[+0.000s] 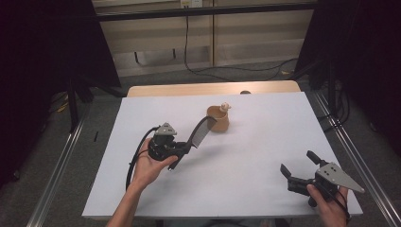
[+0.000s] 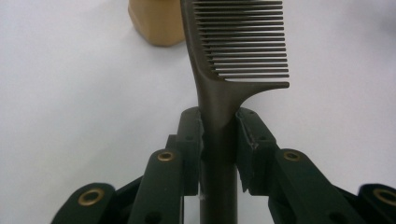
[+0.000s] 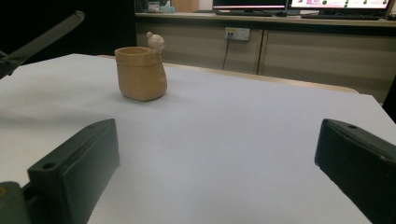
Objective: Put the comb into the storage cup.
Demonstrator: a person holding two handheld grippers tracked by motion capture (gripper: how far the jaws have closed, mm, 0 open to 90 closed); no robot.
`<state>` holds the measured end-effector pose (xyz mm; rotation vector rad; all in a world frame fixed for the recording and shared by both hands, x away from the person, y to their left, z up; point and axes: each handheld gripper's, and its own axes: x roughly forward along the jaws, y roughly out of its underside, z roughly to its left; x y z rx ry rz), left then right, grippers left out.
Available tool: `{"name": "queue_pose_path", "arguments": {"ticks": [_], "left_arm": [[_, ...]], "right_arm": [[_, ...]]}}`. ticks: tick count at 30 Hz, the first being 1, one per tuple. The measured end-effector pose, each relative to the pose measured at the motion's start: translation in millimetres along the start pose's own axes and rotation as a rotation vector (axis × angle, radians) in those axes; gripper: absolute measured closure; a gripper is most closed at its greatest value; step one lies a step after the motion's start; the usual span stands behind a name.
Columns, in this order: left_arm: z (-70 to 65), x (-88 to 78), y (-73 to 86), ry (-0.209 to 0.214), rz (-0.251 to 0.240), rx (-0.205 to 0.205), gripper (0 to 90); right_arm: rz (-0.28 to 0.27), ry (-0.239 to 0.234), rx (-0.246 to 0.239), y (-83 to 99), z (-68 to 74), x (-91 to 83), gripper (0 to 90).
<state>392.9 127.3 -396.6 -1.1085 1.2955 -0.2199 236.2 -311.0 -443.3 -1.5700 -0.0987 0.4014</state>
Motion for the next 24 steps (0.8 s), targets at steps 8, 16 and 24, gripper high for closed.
{"name": "queue_pose_path", "arguments": {"ticks": [8,16,24], "left_arm": [[-2.4,-4.1,-0.6,-0.01,-0.134,0.049,72.9],[-2.2,-6.7,-4.1,-0.041,-0.248,0.057,72.9],[-5.7,-11.2,-8.9,-0.055,-0.322,0.047,72.9]], "right_arm": [[-0.005,0.002,-0.003,-0.3,0.1,-0.1,0.0],[-0.009,0.002,-0.003,-0.6,-0.5,-0.4,0.0],[-0.008,0.001,-0.004,-0.4,-0.6,-0.2,0.0]]}}
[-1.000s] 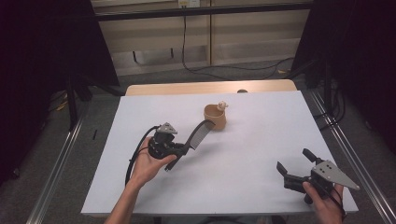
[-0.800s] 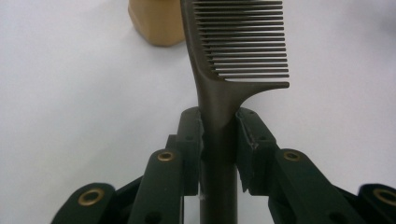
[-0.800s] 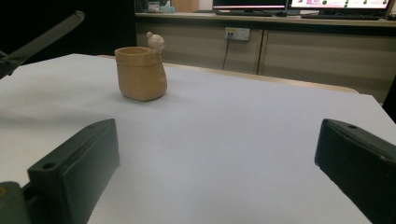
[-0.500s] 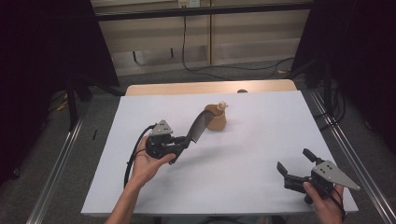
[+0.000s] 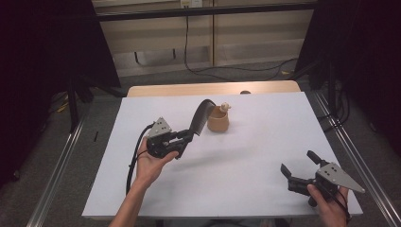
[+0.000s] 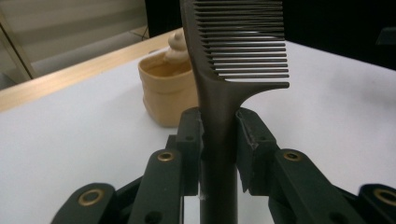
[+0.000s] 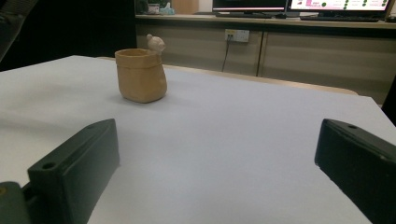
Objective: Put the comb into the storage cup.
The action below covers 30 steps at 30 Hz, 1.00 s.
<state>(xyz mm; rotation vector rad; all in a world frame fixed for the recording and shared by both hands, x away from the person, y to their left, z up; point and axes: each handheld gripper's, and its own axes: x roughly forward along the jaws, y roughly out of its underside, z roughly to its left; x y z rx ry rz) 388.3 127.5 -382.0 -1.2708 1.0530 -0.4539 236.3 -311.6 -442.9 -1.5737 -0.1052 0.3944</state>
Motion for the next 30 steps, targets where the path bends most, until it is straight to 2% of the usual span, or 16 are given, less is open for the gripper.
{"name": "queue_pose_path", "arguments": {"ticks": [3,7,16,23,26,30], "left_arm": [[0.1,-1.6,-3.3,-0.006,-0.028,-0.006,72.9],[-1.1,-0.9,-8.5,-0.024,-0.027,-0.012,72.9],[-6.0,7.8,-23.8,-0.022,-0.078,0.011,72.9],[-9.2,16.0,-29.8,-0.027,-0.108,0.001,72.9],[-10.4,18.6,-33.9,-0.021,-0.114,-0.019,72.9],[-14.6,20.0,-41.0,-0.023,-0.132,-0.012,72.9]], "right_arm": [[0.0,0.001,0.0,-0.2,0.4,0.0,0.0],[0.0,0.002,-0.001,-0.1,0.3,0.1,0.0],[0.0,0.002,0.003,-0.2,0.2,-0.1,0.0],[0.0,-0.001,0.002,-0.1,0.1,0.2,0.0],[0.0,-0.001,0.002,-0.2,0.3,0.2,0.0],[0.0,-0.001,0.002,-0.1,0.1,0.4,0.0]]}}
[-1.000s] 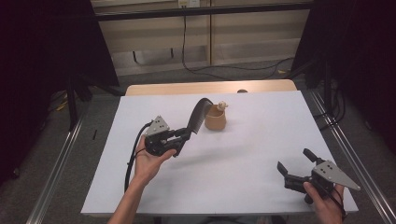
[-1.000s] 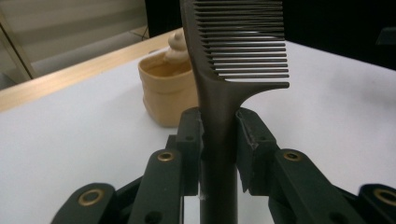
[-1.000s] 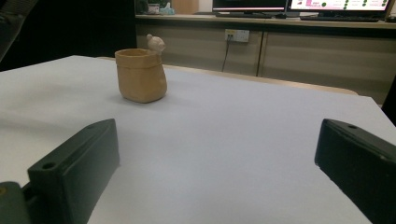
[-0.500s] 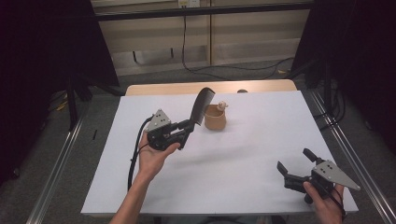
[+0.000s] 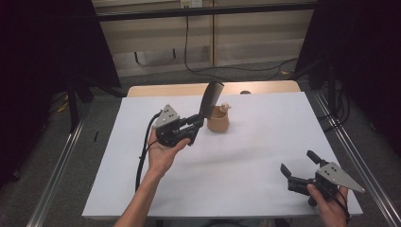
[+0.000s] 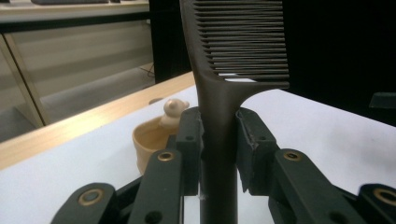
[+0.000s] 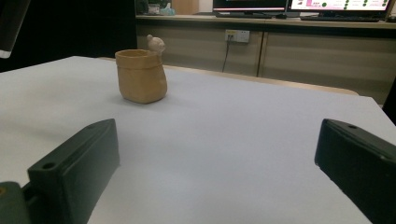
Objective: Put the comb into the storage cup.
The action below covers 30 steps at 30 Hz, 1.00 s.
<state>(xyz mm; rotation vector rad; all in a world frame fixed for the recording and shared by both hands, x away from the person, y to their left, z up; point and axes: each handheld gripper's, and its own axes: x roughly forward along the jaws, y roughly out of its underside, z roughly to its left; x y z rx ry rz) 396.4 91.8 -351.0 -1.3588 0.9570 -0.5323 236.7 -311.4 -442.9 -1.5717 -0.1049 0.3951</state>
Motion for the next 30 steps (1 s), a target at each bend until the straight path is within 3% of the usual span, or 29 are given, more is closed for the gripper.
{"name": "queue_pose_path", "arguments": {"ticks": [7,14,18,27,30], "left_arm": [[1.4,9.5,-4.4,-0.013,-0.03,-0.02,72.9],[3.6,18.1,-8.5,-0.015,-0.048,-0.01,72.9],[7.3,20.6,-15.6,-0.044,-0.064,0.012,72.9],[11.9,31.9,-22.4,-0.045,-0.086,-0.007,72.9],[14.4,36.5,-22.7,-0.041,-0.084,-0.031,72.9]], "right_arm": [[0.0,-0.003,-0.001,-0.2,0.3,-0.7,0.0],[0.0,-0.005,0.0,-0.2,-0.2,-0.5,0.0],[-0.001,-0.004,0.002,-0.3,-0.2,-0.5,0.0],[-0.004,-0.005,0.003,-0.2,-0.5,-0.5,0.0],[-0.003,-0.006,0.003,-0.1,-0.8,0.0,0.0]]}}
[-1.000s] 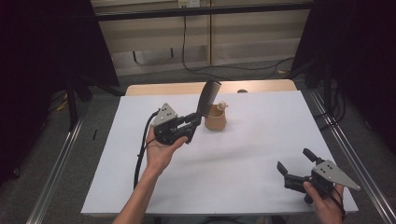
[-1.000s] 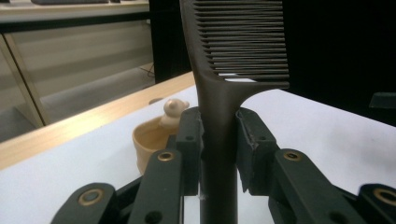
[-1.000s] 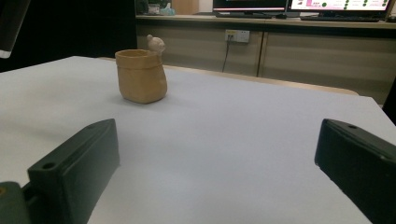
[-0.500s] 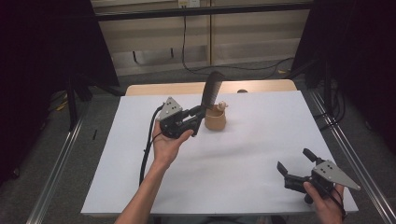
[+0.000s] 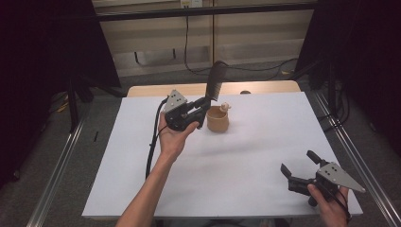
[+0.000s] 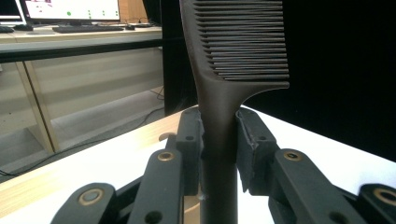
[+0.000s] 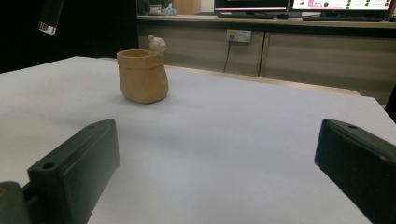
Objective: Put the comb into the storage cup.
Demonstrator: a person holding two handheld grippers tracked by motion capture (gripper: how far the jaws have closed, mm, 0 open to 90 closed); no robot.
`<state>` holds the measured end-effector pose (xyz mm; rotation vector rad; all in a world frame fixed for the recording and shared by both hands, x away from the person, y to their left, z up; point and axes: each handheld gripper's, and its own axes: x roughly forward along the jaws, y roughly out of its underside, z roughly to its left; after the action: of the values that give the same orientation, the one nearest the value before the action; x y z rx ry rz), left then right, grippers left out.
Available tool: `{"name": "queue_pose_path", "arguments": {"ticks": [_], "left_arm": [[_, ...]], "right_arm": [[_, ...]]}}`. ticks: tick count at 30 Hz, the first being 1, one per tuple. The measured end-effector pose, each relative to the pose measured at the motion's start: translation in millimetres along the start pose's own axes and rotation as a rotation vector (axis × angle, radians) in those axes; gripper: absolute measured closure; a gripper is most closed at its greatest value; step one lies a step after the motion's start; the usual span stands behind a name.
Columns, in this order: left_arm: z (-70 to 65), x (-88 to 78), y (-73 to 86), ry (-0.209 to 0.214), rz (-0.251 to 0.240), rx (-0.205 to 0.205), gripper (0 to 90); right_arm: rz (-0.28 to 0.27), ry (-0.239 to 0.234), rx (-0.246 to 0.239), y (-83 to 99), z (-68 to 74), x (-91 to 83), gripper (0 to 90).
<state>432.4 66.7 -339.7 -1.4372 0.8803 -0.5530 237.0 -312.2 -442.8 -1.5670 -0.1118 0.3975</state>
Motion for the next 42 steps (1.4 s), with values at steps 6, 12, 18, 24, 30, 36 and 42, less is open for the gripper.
{"name": "queue_pose_path", "arguments": {"ticks": [6,12,18,24,30,36,42], "left_arm": [[7.3,10.1,-5.9,-0.016,-0.01,-0.014,72.8],[3.7,19.7,-8.0,-0.001,-0.025,0.018,72.9],[0.3,32.1,-3.0,0.01,-0.027,0.0,72.9],[1.3,39.9,-5.9,0.001,-0.028,0.019,72.9],[3.9,48.6,-7.8,0.012,-0.051,0.02,72.9],[7.6,55.8,-5.5,0.001,-0.05,0.012,72.8],[13.4,60.8,-7.7,-0.024,-0.055,0.027,72.8]], "right_arm": [[0.0,-0.005,0.002,0.3,-0.7,0.1,0.0],[0.002,0.0,0.009,0.7,-2.2,1.0,0.0],[0.001,0.0,0.001,0.8,-1.9,-0.7,0.0],[0.004,-0.001,0.006,1.0,-2.1,0.1,0.0],[0.001,-0.007,0.0,1.0,-1.8,0.1,0.0],[0.001,-0.007,0.0,0.9,-1.5,-0.7,0.0],[0.001,-0.008,0.001,0.8,-0.7,-0.8,0.0]]}}
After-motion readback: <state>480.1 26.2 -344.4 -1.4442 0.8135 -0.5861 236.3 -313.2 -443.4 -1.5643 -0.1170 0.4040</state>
